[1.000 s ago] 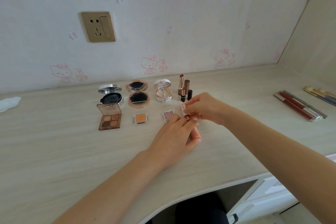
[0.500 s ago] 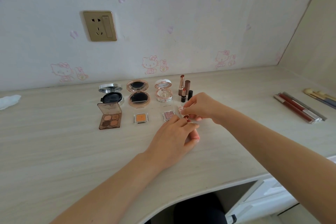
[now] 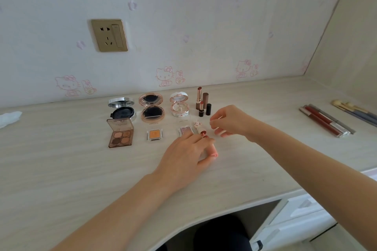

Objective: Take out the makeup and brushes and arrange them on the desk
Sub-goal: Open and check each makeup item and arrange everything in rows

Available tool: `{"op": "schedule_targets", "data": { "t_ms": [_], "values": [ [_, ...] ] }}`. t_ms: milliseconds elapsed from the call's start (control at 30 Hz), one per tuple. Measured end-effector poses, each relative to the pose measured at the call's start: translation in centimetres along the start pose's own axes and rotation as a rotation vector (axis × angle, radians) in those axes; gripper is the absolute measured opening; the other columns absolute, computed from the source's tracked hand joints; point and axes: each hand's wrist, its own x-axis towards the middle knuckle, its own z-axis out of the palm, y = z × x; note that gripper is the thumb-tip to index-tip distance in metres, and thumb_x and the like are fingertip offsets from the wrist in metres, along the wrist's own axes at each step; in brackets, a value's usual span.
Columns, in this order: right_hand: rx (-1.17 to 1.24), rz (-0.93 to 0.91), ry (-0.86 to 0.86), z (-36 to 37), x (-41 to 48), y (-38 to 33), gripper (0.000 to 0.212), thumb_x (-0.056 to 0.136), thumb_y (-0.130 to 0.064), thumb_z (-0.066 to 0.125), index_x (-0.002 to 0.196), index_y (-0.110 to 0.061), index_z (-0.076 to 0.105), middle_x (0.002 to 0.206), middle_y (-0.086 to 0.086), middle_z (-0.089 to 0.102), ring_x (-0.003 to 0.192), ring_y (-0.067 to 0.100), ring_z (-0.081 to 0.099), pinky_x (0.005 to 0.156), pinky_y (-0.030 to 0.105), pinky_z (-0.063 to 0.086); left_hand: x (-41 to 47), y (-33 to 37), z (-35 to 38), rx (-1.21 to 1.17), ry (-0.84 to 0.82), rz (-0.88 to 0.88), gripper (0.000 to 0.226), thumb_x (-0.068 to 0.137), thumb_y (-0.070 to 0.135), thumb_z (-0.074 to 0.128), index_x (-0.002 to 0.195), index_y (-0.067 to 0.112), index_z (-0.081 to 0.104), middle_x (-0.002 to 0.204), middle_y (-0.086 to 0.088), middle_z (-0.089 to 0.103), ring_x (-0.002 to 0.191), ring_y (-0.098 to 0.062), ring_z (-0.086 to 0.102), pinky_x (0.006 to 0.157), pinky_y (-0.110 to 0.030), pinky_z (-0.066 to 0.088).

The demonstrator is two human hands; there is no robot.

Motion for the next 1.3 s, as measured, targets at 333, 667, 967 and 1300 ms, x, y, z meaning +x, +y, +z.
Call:
{"op": "schedule_targets", "data": {
  "t_ms": [333, 667, 967, 1300],
  "values": [
    [-0.487, -0.159, 0.173, -4.7, -4.7, 5.7, 0.031, 0.092, -0.032, 0.055, 0.12, -0.019, 0.059, 0.117, -0.004, 0.063, 0.11, 0.015, 0.056, 0.095, 0.027, 0.044, 4.1, 2.3, -0.1, -0.036, -0.086, 0.025, 0.034, 0.096, 0.039, 0.048, 0.126, 0.025, 0.057, 0.114, 0.011, 0.053, 0.109, -0.008, 0.045, 0.083, -0.033, 0.047],
    [-0.608, -0.071, 0.333, -11.1, -8.3, 13.1, 0.033, 0.094, -0.028, 0.053, 0.125, -0.019, 0.055, 0.124, -0.004, 0.059, 0.113, 0.015, 0.055, 0.096, 0.03, 0.045, 13.6, 9.0, 7.0, -0.13, -0.256, 0.101, 0.035, 0.097, 0.033, 0.047, 0.128, 0.019, 0.054, 0.131, 0.005, 0.053, 0.123, -0.015, 0.043, 0.096, -0.037, 0.043],
    [-0.742, -0.021, 0.514, -16.2, -8.2, 18.7, 0.031, 0.095, -0.022, 0.049, 0.124, -0.016, 0.056, 0.125, 0.003, 0.056, 0.119, 0.023, 0.044, 0.095, 0.034, 0.042, 21.5, 13.9, 14.1, -0.218, -0.309, 0.083, 0.039, 0.094, 0.028, 0.051, 0.13, 0.013, 0.051, 0.134, -0.006, 0.051, 0.128, -0.023, 0.04, 0.104, -0.037, 0.037],
    [-0.877, -0.011, 0.583, -17.4, -6.6, 21.4, 0.029, 0.095, -0.029, 0.046, 0.118, -0.015, 0.056, 0.107, 0.002, 0.055, 0.095, 0.02, 0.044, 0.08, 0.032, 0.047, 26.3, 14.7, 18.1, -0.32, -0.356, -0.103, 0.057, 0.092, 0.031, 0.053, 0.144, 0.012, 0.036, 0.146, -0.011, 0.04, 0.142, -0.031, 0.02, 0.115, -0.035, 0.021]
  ]
}}
